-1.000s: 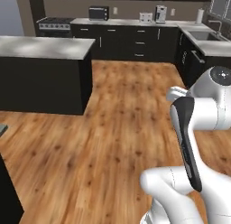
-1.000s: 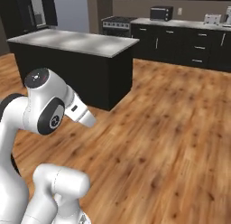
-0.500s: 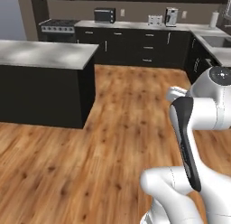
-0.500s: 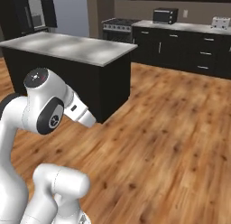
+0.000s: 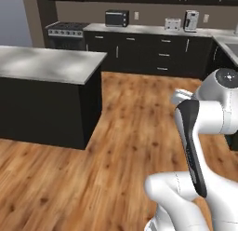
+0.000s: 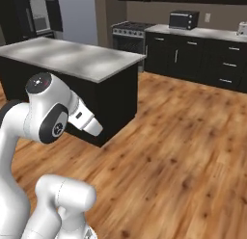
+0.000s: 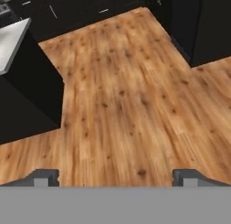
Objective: Take the cheese, steak, and avocado from the fridge and place them on the plate on the dining counter to create an appetizer plate.
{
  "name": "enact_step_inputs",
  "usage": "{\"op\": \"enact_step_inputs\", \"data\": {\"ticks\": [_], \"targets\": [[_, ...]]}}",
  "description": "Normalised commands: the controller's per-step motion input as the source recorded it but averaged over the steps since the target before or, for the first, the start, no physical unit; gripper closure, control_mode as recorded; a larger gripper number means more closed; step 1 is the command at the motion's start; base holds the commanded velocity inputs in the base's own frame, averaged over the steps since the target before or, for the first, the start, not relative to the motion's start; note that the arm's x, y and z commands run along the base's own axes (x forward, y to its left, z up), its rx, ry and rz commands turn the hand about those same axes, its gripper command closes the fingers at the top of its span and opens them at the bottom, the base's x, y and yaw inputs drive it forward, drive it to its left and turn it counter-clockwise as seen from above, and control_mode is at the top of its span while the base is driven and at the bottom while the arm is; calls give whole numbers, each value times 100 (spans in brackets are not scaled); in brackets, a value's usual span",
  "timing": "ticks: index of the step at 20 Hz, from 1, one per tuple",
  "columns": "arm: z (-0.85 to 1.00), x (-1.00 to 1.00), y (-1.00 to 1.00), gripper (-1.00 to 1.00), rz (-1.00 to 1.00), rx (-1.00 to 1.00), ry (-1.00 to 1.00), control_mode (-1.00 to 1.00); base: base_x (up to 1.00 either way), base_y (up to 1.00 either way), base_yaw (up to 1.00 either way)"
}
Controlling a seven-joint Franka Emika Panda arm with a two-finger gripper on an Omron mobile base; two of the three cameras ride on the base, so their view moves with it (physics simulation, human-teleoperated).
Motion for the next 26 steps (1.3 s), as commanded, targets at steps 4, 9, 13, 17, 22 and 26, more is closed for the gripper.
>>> {"op": "enact_step_inputs", "data": {"ticks": [4, 9, 13, 17, 22, 26], "targets": [[0, 0, 0, -100, 0, 0, 0, 100, 100, -46, 18], [0, 0, 0, -100, 0, 0, 0, 100, 100, -52, 17], [0, 0, 0, -100, 0, 0, 0, 100, 100, -58, 16], [0, 0, 0, -100, 0, 0, 0, 100, 100, -57, 16], [0, 0, 0, -100, 0, 0, 0, 100, 100, -54, 25], [0, 0, 0, -100, 0, 0, 0, 100, 100, -54, 29]]}}
